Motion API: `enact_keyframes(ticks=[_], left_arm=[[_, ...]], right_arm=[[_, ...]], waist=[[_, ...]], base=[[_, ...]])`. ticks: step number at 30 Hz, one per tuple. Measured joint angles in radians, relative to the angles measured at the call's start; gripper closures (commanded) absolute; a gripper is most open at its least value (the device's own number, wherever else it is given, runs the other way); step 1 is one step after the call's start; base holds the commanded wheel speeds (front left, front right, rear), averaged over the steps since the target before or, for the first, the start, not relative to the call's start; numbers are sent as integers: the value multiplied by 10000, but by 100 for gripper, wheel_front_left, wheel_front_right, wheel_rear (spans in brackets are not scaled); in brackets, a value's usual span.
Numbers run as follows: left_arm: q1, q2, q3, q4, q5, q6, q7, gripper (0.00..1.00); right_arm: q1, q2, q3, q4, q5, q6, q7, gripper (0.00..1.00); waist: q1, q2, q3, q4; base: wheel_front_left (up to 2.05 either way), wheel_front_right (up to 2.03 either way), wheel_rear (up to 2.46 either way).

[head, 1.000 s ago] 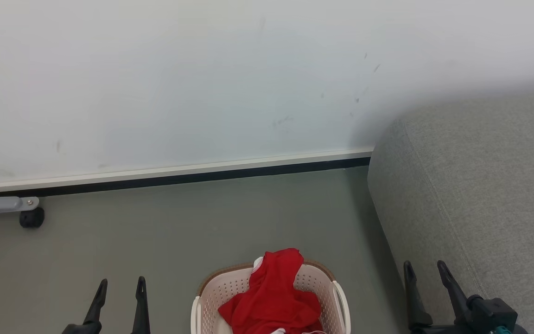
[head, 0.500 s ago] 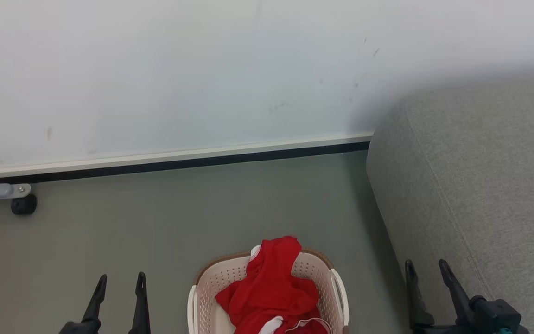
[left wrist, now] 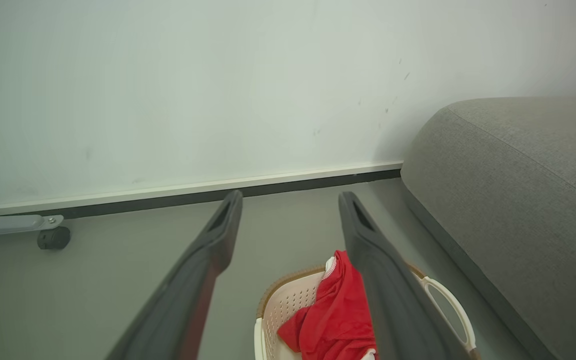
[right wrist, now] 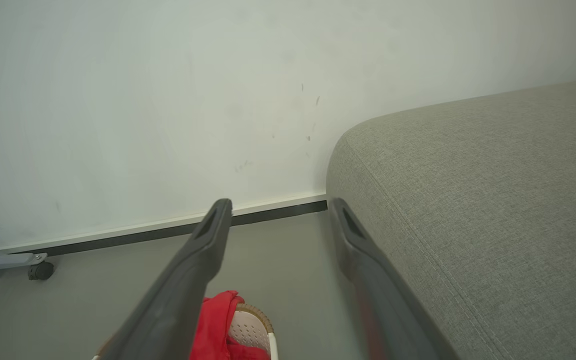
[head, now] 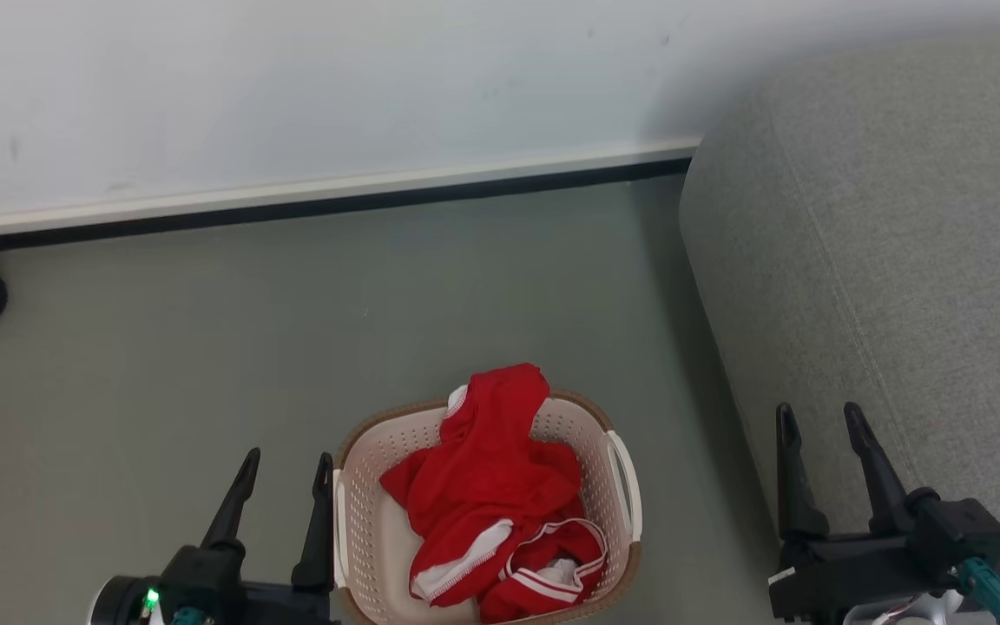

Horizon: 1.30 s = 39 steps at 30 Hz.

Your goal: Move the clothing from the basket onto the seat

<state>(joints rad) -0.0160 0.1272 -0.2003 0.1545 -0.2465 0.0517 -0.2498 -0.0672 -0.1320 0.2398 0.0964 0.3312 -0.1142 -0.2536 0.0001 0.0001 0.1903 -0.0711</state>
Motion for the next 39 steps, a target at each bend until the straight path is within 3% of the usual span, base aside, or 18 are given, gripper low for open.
enact_keyframes(ticks=[19, 39], left_arm=[[-2681, -261, -986, 2050, 472, -606, 899, 0], [-5257, 36, -965, 3871, 982, -518, 1597, 0]], right_arm=[[-2126, 71, -426, -936, -320, -4, -31, 0], [-3809, 545, -454, -1570, -307, -2, -33, 0]], waist=[[2, 1, 2877, -794], [1, 2, 5709, -1650]], base=[[0, 0, 0], [0, 0, 0]])
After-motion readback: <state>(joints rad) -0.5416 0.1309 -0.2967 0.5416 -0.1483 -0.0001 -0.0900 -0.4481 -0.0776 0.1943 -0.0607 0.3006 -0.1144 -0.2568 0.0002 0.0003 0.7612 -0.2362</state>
